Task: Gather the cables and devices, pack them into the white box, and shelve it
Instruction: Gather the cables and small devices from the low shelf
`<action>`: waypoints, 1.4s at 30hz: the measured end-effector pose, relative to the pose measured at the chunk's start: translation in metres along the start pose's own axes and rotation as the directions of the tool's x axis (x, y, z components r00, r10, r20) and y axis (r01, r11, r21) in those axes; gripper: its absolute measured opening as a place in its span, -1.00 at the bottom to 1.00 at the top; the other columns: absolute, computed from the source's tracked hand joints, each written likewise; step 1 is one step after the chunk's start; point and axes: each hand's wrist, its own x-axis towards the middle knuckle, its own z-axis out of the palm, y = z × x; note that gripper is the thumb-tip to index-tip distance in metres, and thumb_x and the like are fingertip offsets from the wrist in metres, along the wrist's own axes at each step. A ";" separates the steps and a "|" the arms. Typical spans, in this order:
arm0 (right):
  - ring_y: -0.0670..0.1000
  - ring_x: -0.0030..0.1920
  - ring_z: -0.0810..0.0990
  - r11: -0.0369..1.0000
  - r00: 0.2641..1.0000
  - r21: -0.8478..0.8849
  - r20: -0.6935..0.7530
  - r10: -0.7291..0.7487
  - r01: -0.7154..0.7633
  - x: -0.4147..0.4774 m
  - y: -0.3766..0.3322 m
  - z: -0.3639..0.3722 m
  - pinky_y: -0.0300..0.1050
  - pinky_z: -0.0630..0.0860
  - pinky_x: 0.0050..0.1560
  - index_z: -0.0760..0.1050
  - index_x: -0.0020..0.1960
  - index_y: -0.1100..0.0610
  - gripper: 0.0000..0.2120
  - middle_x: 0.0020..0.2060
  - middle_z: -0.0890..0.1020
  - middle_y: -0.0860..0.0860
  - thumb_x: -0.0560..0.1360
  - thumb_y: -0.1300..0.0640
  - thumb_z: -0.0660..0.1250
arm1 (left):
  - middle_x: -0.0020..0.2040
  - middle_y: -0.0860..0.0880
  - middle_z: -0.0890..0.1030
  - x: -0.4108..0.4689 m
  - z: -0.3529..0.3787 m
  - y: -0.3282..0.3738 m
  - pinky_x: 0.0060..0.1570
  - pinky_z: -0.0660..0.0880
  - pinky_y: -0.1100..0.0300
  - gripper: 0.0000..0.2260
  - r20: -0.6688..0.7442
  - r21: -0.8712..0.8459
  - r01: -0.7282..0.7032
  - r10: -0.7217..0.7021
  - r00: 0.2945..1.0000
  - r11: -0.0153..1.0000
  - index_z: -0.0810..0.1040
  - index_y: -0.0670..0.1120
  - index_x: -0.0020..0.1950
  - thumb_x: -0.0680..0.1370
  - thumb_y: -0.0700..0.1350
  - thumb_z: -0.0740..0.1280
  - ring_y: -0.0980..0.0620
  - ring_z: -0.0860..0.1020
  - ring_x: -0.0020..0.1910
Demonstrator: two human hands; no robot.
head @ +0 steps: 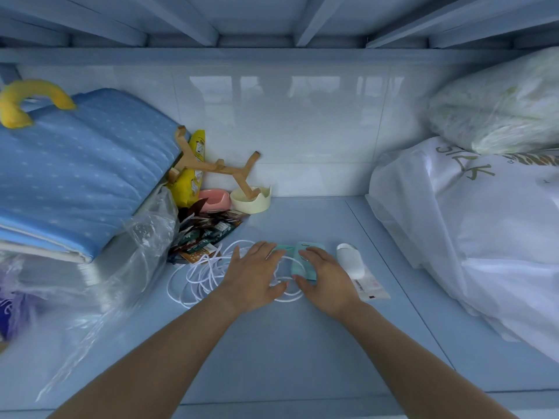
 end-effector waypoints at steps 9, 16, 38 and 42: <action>-0.01 0.38 0.31 0.998 0.998 -0.008 -0.020 0.067 -0.067 -0.005 -0.004 0.009 -0.27 0.19 0.31 0.42 0.29 0.08 -0.60 0.37 0.38 0.04 0.46 0.06 0.32 | 0.50 0.02 0.09 -0.001 0.015 -0.030 0.26 0.31 -0.20 -0.38 0.087 -0.117 -0.026 0.036 0.996 0.993 0.07 0.28 0.45 0.44 0.26 0.24 -0.10 0.06 0.47; -0.04 0.43 0.20 0.998 0.999 -0.038 0.022 0.044 -0.043 -0.016 -0.003 0.008 -0.36 0.04 0.32 0.37 0.33 0.05 -0.54 0.42 0.31 0.02 0.46 0.01 0.32 | 0.51 -0.09 0.02 0.003 0.018 -0.033 0.25 0.31 -0.20 -0.43 0.083 -0.102 -0.001 0.010 0.996 0.995 0.05 0.35 0.42 0.47 0.20 0.23 -0.22 0.13 0.42; 0.06 0.25 0.47 1.000 0.999 0.002 -0.047 -0.020 0.020 0.000 -0.018 -0.002 -0.18 0.34 0.27 0.51 0.18 0.15 -0.67 0.21 0.54 0.08 0.41 0.18 0.35 | 0.46 -0.02 0.23 -0.002 0.020 -0.024 0.19 0.39 0.00 -0.41 -0.110 -0.170 -0.113 0.095 0.989 0.979 0.18 0.12 0.43 0.42 0.07 0.28 -0.09 0.33 0.35; 0.02 0.30 0.41 0.999 0.999 0.020 -0.007 -0.035 0.035 0.003 -0.031 0.007 -0.11 0.32 0.32 0.49 0.22 0.08 -0.54 0.25 0.51 0.03 0.35 0.04 0.44 | 0.46 -0.05 0.25 -0.010 0.013 -0.031 0.23 0.35 0.03 -0.39 -0.137 -0.144 -0.133 0.113 0.984 0.981 0.21 0.04 0.44 0.42 0.14 0.27 -0.07 0.29 0.38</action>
